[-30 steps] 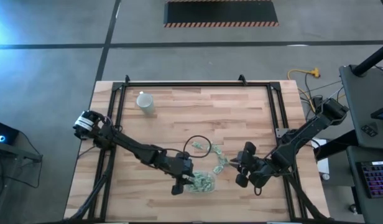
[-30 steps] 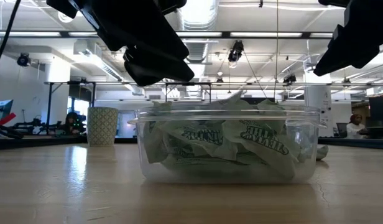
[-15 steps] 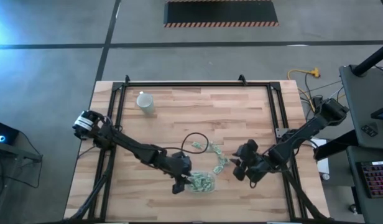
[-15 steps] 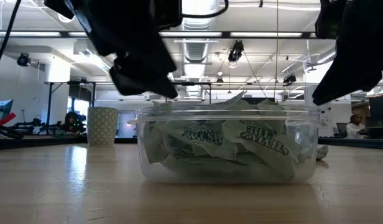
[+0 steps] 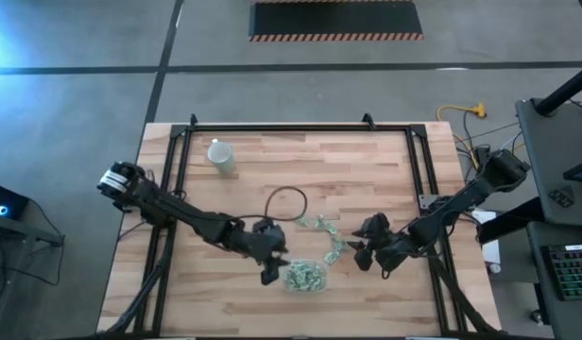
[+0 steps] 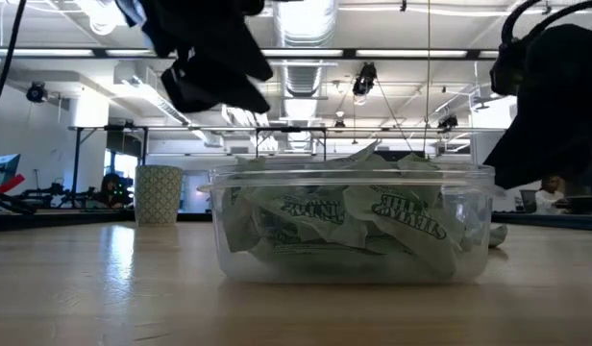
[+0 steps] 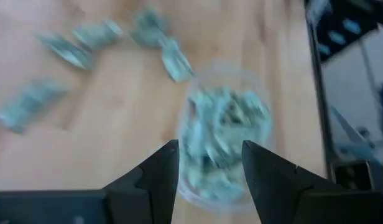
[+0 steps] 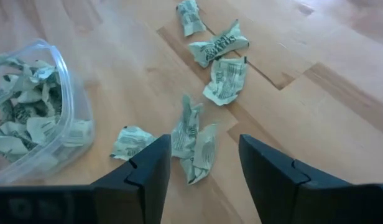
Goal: Pick and place Stevia / Truvia into bins
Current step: Put the stevia packet into the transparent container
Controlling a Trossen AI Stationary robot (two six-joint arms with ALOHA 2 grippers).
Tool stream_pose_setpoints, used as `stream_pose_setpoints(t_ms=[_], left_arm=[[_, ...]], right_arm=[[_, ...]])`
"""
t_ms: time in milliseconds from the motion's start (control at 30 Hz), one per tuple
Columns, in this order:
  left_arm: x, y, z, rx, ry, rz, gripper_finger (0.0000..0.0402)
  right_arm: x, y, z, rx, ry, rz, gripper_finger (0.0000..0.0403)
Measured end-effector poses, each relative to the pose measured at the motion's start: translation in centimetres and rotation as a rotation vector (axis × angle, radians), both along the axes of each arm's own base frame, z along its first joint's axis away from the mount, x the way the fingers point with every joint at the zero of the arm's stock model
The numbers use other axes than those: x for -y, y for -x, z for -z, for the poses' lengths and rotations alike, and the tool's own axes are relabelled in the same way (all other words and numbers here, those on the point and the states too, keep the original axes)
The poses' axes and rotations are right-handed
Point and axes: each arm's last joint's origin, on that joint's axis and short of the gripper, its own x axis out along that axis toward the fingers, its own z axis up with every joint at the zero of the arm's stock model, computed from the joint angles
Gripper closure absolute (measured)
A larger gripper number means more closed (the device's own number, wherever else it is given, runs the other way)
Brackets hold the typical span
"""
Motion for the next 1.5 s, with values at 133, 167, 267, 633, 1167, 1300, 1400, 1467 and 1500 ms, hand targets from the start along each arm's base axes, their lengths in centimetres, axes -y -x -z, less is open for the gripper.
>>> stream_pose_setpoints(t_ms=[133, 167, 267, 633, 1167, 1300, 1400, 1467, 1500], left_arm=[[-0.8, 0.9, -1.4, 0.034, -0.081, -0.091, 0.0243], [-0.9, 1.2, -1.6, 0.033, -0.1, -0.109, 0.0243], [-1.3, 1.7, -2.4, 0.047, -0.144, -0.134, 0.0243], [-1.6, 2.0, -2.7, 0.064, -0.174, -0.171, 0.0243], [-1.4, 2.1, -2.2, 0.047, -0.17, -0.163, 0.0243], [-1.4, 2.1, -2.1, 0.046, -0.171, -0.163, 0.0243], [-1.4, 2.1, -2.1, 0.044, -0.171, -0.162, 0.0243], [-1.5, 2.2, -2.1, 0.041, -0.172, -0.162, 0.0243], [-1.5, 2.2, -2.1, 0.04, -0.173, -0.161, 0.0243]], right_arm=[[0.3, 0.1, 0.4, 0.021, -0.017, 0.01, 0.0225], [0.3, 0.0, 0.4, 0.031, -0.023, 0.008, 0.0226], [0.3, -0.2, 0.4, 0.031, -0.017, -0.028, 0.0227], [0.8, -1.7, 2.1, -0.033, 0.001, 0.003, 0.0225], [0.0, -2.8, 3.6, -0.116, -0.019, -0.035, 0.0331], [-0.3, -3.1, 3.1, -0.108, -0.013, -0.068, 0.0383], [-0.4, -3.3, 2.7, -0.091, -0.017, -0.073, 0.039], [-0.4, -3.3, 2.3, -0.08, -0.02, -0.075, 0.039], [-0.5, -3.4, 2.1, -0.069, -0.025, -0.076, 0.039]])
